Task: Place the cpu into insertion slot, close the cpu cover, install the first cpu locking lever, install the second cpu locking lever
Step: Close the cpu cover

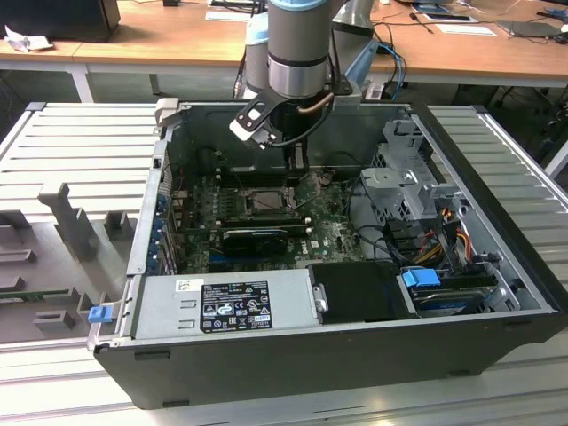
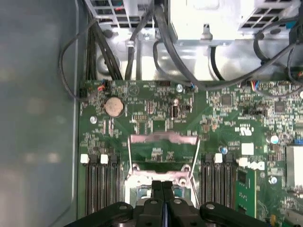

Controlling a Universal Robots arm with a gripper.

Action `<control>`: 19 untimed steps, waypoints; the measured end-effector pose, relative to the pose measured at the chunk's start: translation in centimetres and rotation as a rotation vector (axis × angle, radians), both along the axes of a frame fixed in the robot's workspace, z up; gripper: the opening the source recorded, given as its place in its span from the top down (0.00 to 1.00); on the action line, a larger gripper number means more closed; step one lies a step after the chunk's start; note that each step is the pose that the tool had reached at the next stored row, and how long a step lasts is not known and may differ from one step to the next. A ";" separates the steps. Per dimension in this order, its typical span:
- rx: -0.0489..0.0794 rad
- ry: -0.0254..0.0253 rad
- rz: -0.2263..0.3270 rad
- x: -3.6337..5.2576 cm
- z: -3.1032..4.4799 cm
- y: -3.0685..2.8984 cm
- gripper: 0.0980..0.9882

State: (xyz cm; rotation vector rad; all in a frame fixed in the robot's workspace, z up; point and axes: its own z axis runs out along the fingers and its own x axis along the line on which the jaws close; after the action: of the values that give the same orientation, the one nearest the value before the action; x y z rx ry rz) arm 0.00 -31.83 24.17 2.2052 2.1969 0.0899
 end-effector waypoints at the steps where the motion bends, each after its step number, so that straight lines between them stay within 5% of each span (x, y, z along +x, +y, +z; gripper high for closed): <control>1: 0.000 0.0000 0.000 0.15 0.01 0.00 0.99; 8: 0.000 0.0024 0.000 1.38 0.32 0.00 0.99; 11: 0.000 0.0029 0.000 1.66 1.03 0.00 0.99; 16: 0.000 0.0068 0.000 4.30 1.14 0.00 0.99; 19: 0.000 0.0078 0.000 4.95 1.14 0.00 0.99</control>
State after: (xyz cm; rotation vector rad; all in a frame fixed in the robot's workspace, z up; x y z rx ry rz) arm 4.95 -31.83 25.31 2.2094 2.2007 0.0814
